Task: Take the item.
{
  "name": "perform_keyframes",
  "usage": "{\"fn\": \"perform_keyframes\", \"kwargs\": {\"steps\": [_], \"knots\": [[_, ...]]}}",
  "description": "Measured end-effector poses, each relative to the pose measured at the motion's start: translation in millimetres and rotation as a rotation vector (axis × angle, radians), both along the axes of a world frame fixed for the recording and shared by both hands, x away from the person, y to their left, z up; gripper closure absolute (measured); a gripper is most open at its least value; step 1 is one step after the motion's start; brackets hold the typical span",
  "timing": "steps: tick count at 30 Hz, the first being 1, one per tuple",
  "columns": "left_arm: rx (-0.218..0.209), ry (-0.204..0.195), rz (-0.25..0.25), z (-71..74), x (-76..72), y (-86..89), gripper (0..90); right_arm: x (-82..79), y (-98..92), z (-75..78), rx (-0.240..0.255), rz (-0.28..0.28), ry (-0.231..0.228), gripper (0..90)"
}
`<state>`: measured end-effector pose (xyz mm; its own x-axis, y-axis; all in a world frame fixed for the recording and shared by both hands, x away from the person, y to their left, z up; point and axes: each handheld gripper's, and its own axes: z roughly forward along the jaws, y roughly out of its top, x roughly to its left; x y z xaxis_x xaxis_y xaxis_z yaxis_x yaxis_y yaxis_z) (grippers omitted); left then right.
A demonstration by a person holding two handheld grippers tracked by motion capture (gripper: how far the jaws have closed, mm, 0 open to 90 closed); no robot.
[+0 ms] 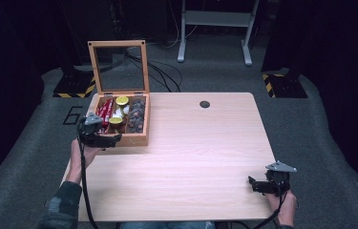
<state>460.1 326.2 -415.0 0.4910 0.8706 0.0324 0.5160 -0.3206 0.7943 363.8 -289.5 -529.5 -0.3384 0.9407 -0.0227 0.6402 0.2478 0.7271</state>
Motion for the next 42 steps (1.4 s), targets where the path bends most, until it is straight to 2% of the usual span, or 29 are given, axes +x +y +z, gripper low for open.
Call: {"fn": "perform_keyframes", "kwargs": {"steps": [5,7,11,13,18,20,22,24,25,29,34,37,42], "knots": [[-0.014,0.012,0.009,1.7,13.1,2.4,6.5,-0.3,0.4,0.0,-0.002,-0.002,0.000,1.3],[-0.011,0.009,0.015,1.5,19.3,2.6,7.4,-0.3,0.4,0.0,-0.002,-0.002,0.000,1.3],[-0.005,0.029,0.015,2.9,29.1,4.1,7.2,-0.3,0.4,0.0,-0.004,0.000,0.000,1.3],[0.003,0.022,0.018,3.7,33.4,4.0,7.7,-0.5,0.6,0.1,-0.006,-0.001,0.000,1.3],[-0.028,0.037,0.022,2.4,47.7,3.6,7.6,-0.4,0.5,0.0,-0.006,0.002,0.000,1.3],[-0.019,0.032,0.033,0.2,53.4,2.5,7.7,-0.5,0.6,0.3,-0.006,0.002,0.002,1.3],[-0.035,0.055,0.037,-2.7,59.5,2.3,7.7,-0.5,1.4,0.1,-0.005,0.002,-0.004,1.3],[-0.036,0.054,0.045,-3.7,61.6,2.2,8.8,-0.4,1.2,0.0,-0.005,0.006,-0.010,1.3],[-0.034,0.067,0.059,-6.8,68.2,2.4,8.8,-0.5,1.2,0.0,-0.005,0.006,-0.010,1.3],[-0.024,0.081,0.068,-10.6,74.7,3.9,12.0,-0.5,1.2,0.0,-0.006,0.006,-0.010,1.3],[-0.014,0.117,0.097,-21.5,82.8,8.2,14.7,-1.1,1.8,0.2,-0.009,0.008,-0.005,1.3],[-0.028,0.113,0.112,-25.2,85.9,8.6,15.7,-0.9,1.7,-0.1,-0.009,0.009,-0.011,1.3],[0.000,0.126,0.111,-29.6,90.4,6.6,18.2,-1.5,2.2,0.2,-0.002,0.001,-0.003,1.3]]}}
